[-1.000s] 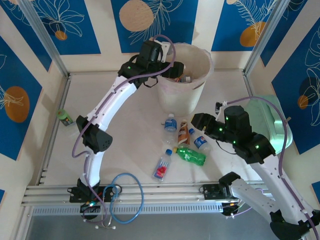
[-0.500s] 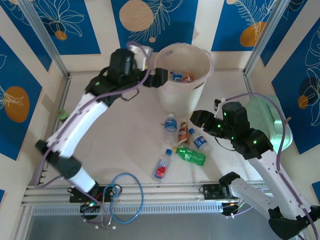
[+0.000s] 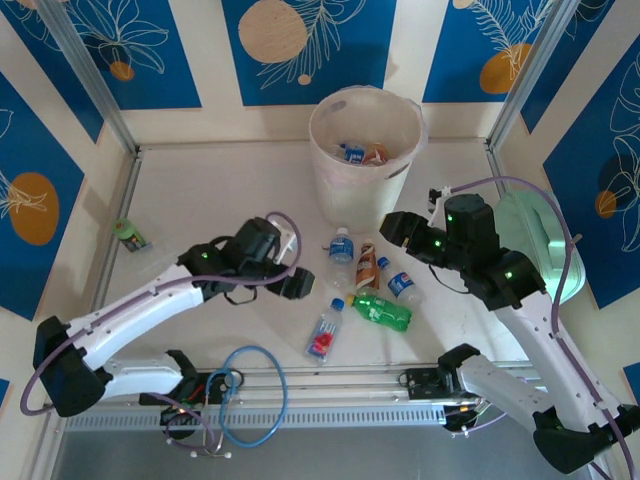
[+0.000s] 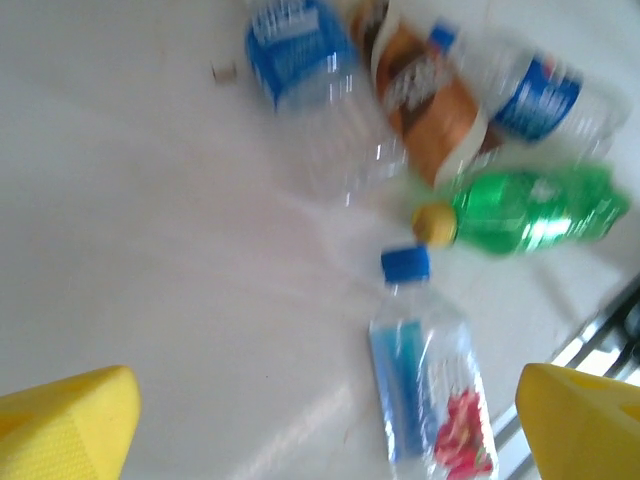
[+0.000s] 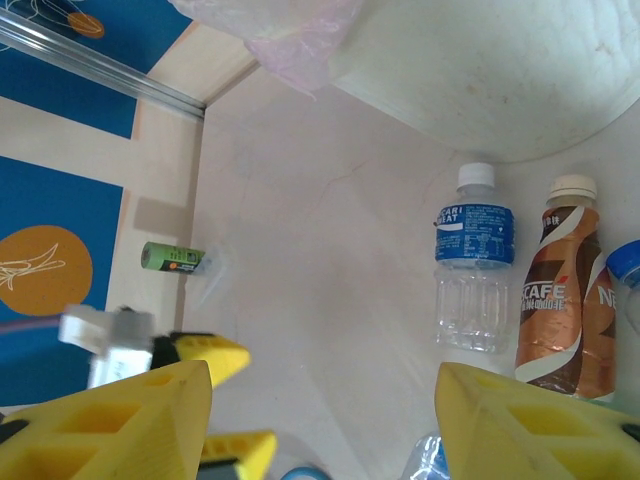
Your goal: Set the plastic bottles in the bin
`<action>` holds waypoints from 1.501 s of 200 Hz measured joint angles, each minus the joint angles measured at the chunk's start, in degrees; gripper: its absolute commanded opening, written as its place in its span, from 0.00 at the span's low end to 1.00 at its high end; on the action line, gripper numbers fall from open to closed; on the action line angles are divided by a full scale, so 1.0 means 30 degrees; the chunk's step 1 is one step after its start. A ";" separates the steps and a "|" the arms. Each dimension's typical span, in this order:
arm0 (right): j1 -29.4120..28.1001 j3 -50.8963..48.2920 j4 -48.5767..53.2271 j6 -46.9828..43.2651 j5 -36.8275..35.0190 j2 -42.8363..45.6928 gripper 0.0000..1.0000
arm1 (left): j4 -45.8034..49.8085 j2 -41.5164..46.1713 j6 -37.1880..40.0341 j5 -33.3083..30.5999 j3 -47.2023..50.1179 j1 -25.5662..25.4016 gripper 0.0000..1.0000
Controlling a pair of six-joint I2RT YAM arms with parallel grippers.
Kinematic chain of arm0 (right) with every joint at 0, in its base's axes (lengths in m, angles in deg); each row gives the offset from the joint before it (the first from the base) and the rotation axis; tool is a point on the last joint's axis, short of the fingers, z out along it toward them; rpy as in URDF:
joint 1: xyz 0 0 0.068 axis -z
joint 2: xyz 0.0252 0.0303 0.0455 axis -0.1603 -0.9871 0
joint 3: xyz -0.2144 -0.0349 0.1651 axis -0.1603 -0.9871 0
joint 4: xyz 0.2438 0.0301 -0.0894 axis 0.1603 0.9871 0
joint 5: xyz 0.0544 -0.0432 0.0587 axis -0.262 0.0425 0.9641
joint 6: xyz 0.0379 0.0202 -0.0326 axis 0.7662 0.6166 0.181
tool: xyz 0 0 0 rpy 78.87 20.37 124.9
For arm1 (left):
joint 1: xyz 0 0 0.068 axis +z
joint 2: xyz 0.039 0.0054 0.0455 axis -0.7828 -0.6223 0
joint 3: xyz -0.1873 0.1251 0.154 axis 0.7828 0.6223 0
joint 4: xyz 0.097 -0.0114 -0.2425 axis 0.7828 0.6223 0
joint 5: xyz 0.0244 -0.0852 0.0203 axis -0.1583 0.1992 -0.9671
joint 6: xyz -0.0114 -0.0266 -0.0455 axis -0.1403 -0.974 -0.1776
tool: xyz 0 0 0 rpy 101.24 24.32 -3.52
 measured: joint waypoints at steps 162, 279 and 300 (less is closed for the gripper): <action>0.1078 -0.0597 0.0029 0.0066 -0.0044 0.0962 0.63 | 0.3468 -1.0040 -0.0707 -0.0408 -0.3767 -0.6040 0.98; 0.2900 -0.0641 -0.0015 0.0066 0.1545 0.1129 0.63 | 0.3606 -1.0979 -0.0758 -0.0058 -0.3628 -0.6156 0.71; 0.2994 -0.0641 -0.0007 0.0066 0.1690 0.1115 0.63 | 0.3555 -1.1045 -0.0678 -0.0066 -0.3599 -0.6156 0.66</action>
